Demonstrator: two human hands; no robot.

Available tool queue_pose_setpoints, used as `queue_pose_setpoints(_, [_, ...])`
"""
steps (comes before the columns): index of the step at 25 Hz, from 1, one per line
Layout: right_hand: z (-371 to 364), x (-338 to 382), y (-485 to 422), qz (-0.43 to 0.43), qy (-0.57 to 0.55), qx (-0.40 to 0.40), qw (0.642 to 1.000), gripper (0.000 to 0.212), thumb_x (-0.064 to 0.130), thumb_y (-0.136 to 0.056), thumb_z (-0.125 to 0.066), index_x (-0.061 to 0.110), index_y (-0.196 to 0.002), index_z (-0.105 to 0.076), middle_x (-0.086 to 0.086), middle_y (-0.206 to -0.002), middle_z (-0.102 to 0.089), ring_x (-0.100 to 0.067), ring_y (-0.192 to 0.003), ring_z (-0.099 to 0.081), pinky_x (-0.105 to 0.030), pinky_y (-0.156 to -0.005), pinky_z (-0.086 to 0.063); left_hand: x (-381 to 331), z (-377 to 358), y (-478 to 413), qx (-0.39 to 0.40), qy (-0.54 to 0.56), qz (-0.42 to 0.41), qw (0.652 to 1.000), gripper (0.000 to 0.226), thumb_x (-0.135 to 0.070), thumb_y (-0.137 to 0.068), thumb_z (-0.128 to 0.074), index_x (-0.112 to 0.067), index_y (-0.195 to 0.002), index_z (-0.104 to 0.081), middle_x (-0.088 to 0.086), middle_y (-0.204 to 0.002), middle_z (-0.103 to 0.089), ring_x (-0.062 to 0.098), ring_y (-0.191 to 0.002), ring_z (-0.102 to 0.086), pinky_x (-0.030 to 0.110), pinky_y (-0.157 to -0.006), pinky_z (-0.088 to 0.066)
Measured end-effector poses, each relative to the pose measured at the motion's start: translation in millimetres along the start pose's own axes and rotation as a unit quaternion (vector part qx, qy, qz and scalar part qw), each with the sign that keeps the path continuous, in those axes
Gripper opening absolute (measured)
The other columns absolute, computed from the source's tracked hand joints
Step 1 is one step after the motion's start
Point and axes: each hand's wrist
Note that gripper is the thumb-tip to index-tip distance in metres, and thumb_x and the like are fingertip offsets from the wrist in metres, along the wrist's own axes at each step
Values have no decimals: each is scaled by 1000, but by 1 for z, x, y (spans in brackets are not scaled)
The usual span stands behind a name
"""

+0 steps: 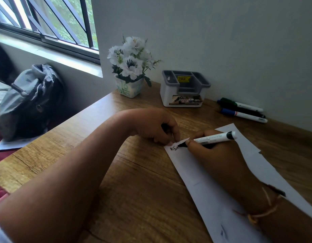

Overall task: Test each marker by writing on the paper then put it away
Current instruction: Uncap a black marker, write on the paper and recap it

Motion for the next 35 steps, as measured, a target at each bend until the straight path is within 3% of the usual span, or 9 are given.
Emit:
queue_pose_setpoints(5, [-1,0,0,-15,10,-3,1000,21,21,-84,-67,26,-74,-49,16,-65,-45,0,-59,-46,-8,-57,-39,1,0,-1,-2,2,4,1000,23,-16,-85,-74,-28,-105,-74,11,-98,-73,14,-74,-62,23,-65,-48])
queue_pose_setpoints(7, [-1,1,0,-9,12,-8,1000,23,27,-83,-67,34,-69,-51,13,-68,-52,0,-62,-53,-6,-54,-40,2,0,-2,-4,2,1,1000,23,-16,-85,-74,-28,-105,-74,11,-97,-73,14,-73,-61,20,-63,-47])
queue_pose_setpoints(9, [0,4,-1,-22,0,16,1000,18,23,-86,-64,37,-97,-61,-1,-95,-64,-3,-86,-61,-16,-65,-45,1,0,-1,-6,3,-1,1000,22,-16,-85,-74,-27,-105,-74,12,-96,-73,13,-71,-60,19,-61,-46])
queue_pose_setpoints(11, [1,1,-3,-81,-18,45,996,37,11,-90,-59,8,-127,-55,-12,-110,-59,-26,-110,-56,-28,-82,-38,1,0,-2,-4,6,-1,1000,22,-15,-85,-73,-26,-105,-74,12,-97,-73,13,-71,-60,20,-62,-46])
queue_pose_setpoints(12, [1,-4,-4,-75,-12,47,996,36,10,-90,-59,7,-126,-56,-4,-99,-58,-24,-103,-58,-26,-77,-39,1,0,-2,-2,8,-1,1000,22,-15,-86,-73,-25,-105,-74,12,-97,-73,13,-71,-60,20,-62,-46])
queue_pose_setpoints(16, [1,-1,-3,-34,-8,24,999,23,16,-88,-64,37,-92,-59,9,-84,-62,-5,-79,-59,-14,-63,-43,2,0,-2,-3,7,-3,1000,22,-15,-85,-74,-26,-104,-75,11,-97,-73,9,-68,-59,18,-60,-46])
queue_pose_setpoints(18, [1,0,-2,-41,-13,16,999,22,17,-87,-65,37,-84,-55,13,-75,-52,-6,-73,-55,-14,-61,-43,2,0,-2,0,9,-3,1000,22,-15,-85,-74,-26,-104,-75,12,-98,-73,16,-72,-62,21,-64,-48])
queue_pose_setpoints(22, [2,3,2,3,9,-15,1000,23,26,-83,-67,38,-68,-53,15,-67,-55,-1,-63,-54,-9,-51,-39,3,0,-2,0,5,-6,1000,23,-15,-85,-75,-26,-104,-75,12,-99,-73,30,-82,-67,27,-69,-50])
queue_pose_setpoints(35, [3,3,0,-32,-16,-21,999,10,24,-82,-68,32,-78,-63,13,-72,-59,-3,-68,-56,-13,-57,-38,2,0,-2,5,0,-7,1000,22,-17,-85,-75,-27,-104,-74,11,-102,-73,33,-94,-68,36,-77,-55])
Point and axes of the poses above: each hand's wrist, its own y-axis away from the middle knuckle, its own z-axis out of the back of the hand, x = y × z
